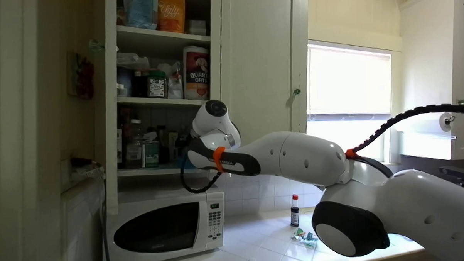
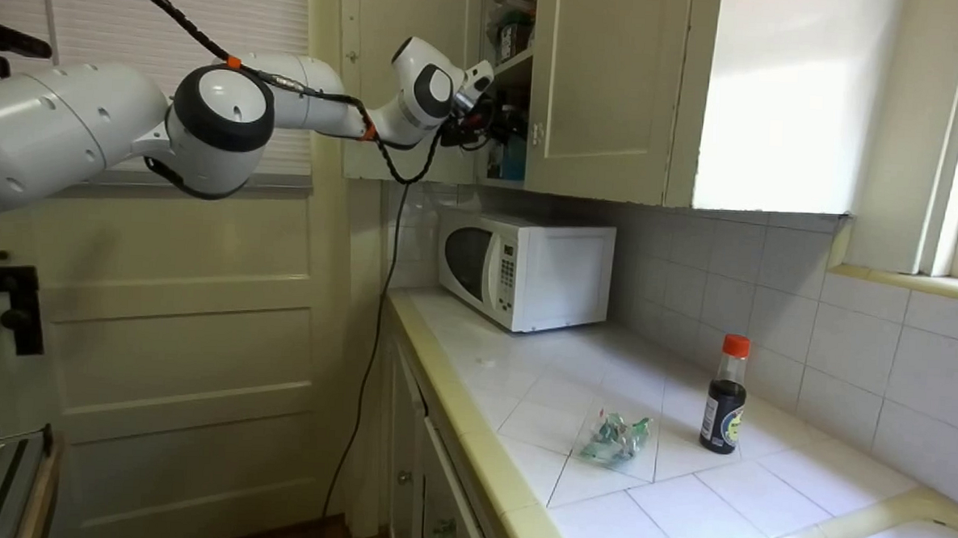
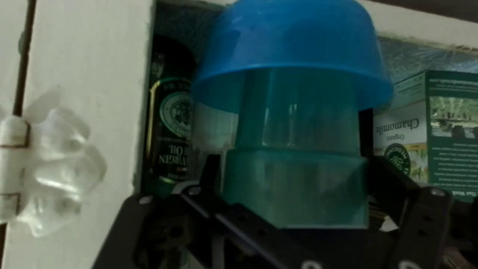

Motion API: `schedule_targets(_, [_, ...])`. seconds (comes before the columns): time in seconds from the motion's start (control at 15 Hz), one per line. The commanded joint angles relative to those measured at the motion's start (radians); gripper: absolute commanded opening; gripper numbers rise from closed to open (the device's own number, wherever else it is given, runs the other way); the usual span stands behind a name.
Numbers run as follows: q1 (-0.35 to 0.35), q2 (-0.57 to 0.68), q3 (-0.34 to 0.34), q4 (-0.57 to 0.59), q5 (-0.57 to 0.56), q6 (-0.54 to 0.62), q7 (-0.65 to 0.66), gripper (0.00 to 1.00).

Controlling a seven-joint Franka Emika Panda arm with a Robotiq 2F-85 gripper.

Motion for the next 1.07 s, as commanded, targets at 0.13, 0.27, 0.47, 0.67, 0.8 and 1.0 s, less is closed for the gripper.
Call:
schedule_targets(0.13, [-0.027,0.029,0.09,0.178,-0.138,-0.209,0.1,1.0])
schedule_targets(0.27, [0.021,-0.042,0.145,0.073,-0.214,-0.221,0.117,1.0])
schedule_targets(0.47, [0.04,-0.06,0.175,0.074,-0.292,-0.273,0.173,1.0])
schedule_targets(0.67, [0.049,-0.071,0.171,0.074,-0.362,-0.323,0.255,1.0])
schedule_targets(0.8, [0.044,-0.073,0.18,0.074,-0.387,-0.341,0.29,1.0])
schedule_targets(1.0, [0.008,-0.065,0.204,0.074,-0.387,-0.374,0.326,1.0])
